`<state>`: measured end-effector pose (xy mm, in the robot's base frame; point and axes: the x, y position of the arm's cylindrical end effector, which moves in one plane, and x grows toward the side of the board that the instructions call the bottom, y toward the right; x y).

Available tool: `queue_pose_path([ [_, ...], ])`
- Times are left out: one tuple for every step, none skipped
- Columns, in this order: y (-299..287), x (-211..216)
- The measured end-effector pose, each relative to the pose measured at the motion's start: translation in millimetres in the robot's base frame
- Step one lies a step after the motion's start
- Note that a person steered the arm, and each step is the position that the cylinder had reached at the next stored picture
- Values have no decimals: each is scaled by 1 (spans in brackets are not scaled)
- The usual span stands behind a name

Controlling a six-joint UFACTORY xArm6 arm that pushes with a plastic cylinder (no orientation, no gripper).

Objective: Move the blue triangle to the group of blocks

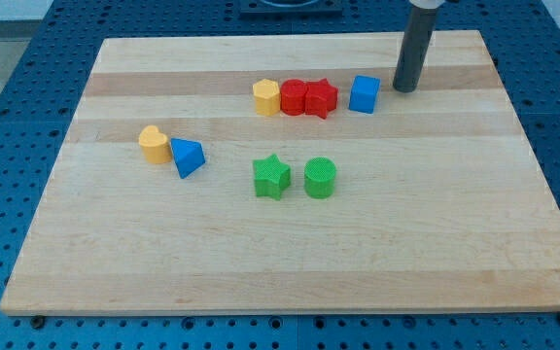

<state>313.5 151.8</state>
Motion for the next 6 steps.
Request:
queue_pose_path([
  [-14, 0],
  [-22, 0],
  [-24, 0],
  [-31, 0],
  [-40, 0],
  [-44, 0],
])
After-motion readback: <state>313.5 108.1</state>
